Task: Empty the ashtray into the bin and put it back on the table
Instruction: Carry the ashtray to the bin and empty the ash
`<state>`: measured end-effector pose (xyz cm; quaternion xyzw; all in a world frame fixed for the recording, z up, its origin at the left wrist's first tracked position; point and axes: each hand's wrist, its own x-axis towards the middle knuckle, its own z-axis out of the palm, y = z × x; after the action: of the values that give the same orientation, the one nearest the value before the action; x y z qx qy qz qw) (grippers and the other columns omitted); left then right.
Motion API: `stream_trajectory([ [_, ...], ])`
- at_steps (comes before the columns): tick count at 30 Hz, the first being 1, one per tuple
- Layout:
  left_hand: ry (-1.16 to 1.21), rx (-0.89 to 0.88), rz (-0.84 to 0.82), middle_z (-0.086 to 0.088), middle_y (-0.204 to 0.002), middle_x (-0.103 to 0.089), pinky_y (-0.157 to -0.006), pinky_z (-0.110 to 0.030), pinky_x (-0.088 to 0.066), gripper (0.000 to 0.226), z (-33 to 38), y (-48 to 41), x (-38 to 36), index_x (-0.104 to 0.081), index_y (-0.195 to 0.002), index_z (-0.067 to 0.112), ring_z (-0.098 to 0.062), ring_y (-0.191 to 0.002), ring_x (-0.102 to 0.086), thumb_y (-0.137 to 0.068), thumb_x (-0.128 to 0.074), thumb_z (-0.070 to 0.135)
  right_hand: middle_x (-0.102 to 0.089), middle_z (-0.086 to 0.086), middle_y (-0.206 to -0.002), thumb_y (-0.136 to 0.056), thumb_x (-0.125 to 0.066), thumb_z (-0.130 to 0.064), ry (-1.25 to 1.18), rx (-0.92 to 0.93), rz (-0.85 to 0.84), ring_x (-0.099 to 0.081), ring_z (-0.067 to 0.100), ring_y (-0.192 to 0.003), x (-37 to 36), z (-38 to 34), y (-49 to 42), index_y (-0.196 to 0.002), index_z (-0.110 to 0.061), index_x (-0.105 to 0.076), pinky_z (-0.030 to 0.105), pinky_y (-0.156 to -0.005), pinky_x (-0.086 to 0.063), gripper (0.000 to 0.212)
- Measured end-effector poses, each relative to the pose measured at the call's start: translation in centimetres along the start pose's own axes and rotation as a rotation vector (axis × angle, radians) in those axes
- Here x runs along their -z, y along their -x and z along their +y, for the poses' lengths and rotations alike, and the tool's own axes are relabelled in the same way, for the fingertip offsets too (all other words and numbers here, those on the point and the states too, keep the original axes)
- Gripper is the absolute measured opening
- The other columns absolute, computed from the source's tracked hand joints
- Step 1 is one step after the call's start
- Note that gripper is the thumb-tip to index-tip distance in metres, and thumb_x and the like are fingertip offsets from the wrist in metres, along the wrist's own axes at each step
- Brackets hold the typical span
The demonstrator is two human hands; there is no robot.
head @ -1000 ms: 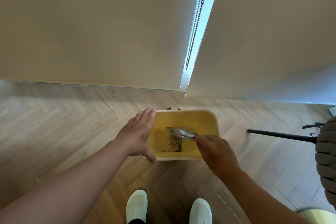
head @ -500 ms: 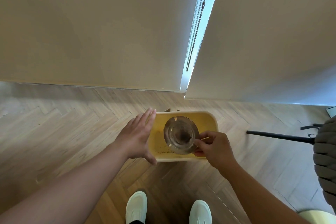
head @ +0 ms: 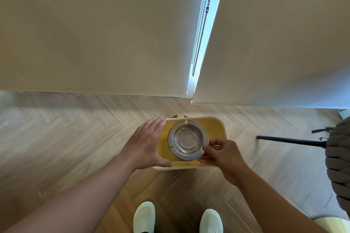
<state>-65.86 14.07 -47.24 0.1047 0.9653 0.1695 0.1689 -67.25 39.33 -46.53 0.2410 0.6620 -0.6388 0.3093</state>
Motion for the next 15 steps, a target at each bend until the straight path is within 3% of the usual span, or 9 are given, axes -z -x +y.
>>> stream_trajectory([
  [7, 0.112, -0.043, 0.069, 0.009, -0.148, -0.036, -0.113, -0.033, -0.032, 0.110, 1.6, 0.5, 0.5, -0.027, -0.148, 0.023, -0.012, -0.138, -0.030, -0.060, -0.067, 0.076, -0.075, 0.020, -0.077, -0.087, -0.068, -0.004, -0.032, 0.003, -0.008, -0.074, 0.031, -0.067, 0.0, -0.4, 0.9, -0.094, 0.001, -0.065, 0.034, -0.062, -0.062, 0.009],
  [11, 0.248, 0.012, 0.041, 0.013, -0.140, -0.044, -0.106, -0.035, -0.042, 0.114, 2.4, 1.1, 1.2, -0.024, -0.148, 0.028, -0.010, -0.127, -0.043, -0.055, -0.070, 0.076, -0.074, 0.021, -0.075, -0.088, -0.068, -0.004, -0.039, 0.017, -0.035, -0.073, 0.031, -0.067, 0.1, -0.9, 2.1, -0.096, 0.003, -0.065, 0.035, -0.064, -0.063, 0.011],
  [15, 0.365, 0.031, 0.048, 0.015, -0.134, -0.046, -0.096, -0.034, -0.049, 0.119, 3.3, 2.2, 3.0, -0.026, -0.147, 0.032, -0.007, -0.113, -0.049, -0.049, -0.076, 0.075, -0.073, 0.029, -0.087, -0.088, -0.068, -0.006, -0.024, 0.026, -0.062, -0.073, 0.035, -0.074, -0.1, -1.8, 4.5, -0.098, 0.006, -0.064, 0.035, -0.065, -0.062, 0.016],
])
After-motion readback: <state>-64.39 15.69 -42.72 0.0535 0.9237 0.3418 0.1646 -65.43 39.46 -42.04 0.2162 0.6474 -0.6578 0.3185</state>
